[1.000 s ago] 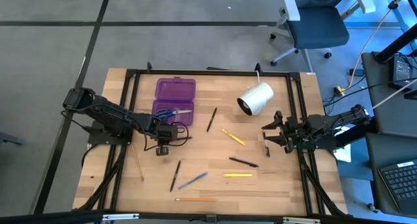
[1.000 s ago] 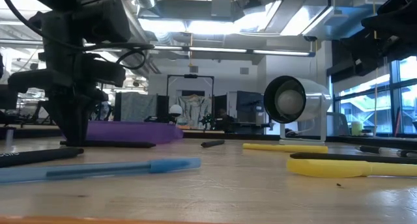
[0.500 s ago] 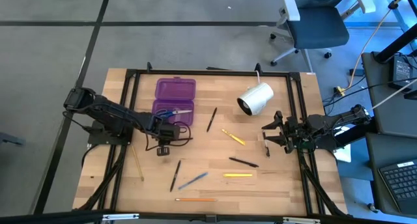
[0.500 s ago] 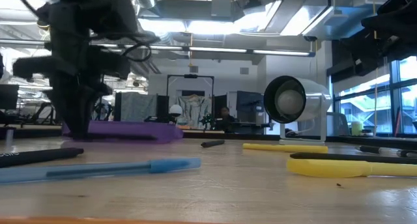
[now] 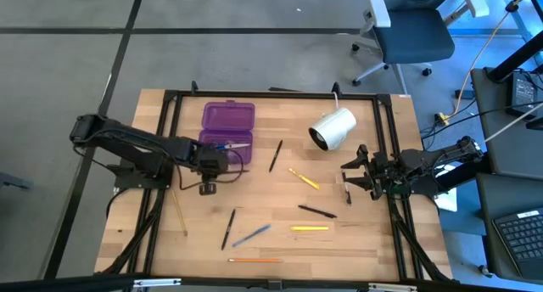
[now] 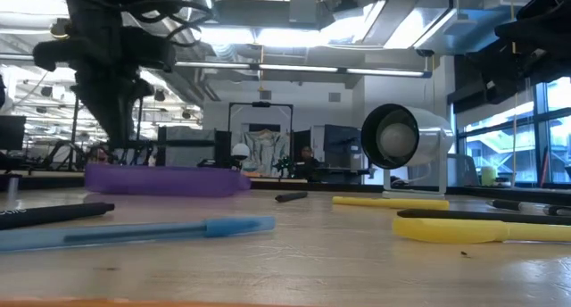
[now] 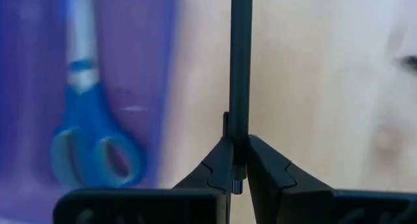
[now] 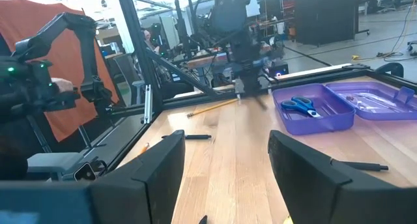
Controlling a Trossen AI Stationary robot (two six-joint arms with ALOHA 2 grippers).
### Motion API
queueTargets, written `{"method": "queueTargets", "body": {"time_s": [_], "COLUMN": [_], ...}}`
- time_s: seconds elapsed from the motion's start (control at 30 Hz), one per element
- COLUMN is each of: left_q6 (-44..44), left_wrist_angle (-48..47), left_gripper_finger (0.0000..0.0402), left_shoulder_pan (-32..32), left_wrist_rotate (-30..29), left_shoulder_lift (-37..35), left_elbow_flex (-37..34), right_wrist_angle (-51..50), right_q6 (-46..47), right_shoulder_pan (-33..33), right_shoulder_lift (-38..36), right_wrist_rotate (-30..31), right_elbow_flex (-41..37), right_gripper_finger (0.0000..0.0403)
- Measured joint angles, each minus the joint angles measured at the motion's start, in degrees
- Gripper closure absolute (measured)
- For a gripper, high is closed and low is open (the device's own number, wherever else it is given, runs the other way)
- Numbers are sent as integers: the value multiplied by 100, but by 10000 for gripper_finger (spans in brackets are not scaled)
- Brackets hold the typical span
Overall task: Pick & place school supplies into a supply box
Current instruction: Put the black pen into the purple box organizer
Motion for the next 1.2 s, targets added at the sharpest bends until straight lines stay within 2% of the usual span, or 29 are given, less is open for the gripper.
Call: {"method": "queueTargets", "body": {"time_s": [0.13,0.23,0.43,0.6,0.73,0.9,1.2], "left_q6": [180,564,926,1183,1254,1251,1202], "left_wrist_angle": [-230,-418,-262,-110,34,32,29], "left_gripper_finger": [382,382,382,382,382,380,336], "left_shoulder_pan": [440,863,1711,2126,2259,2266,2266], "left_wrist_rotate": [-364,-561,-217,8,434,446,455], "left_shoulder_lift": [-440,-514,-167,334,726,1090,1188], "left_elbow_flex": [2,7,4,4,4,4,4], "right_wrist_angle": [0,-2,0,-2,-2,-2,-2], "right_q6": [-43,-125,-111,-114,-111,-119,-116], "right_shoulder_pan": [1,0,2,2,2,1,0], "right_shoulder_lift": [0,0,0,4,4,4,4], "right_wrist_rotate": [0,0,0,0,-2,0,0], "right_elbow_flex": [0,0,0,-2,0,-2,-2], "right_gripper_finger": [178,178,178,178,178,178,178]}}
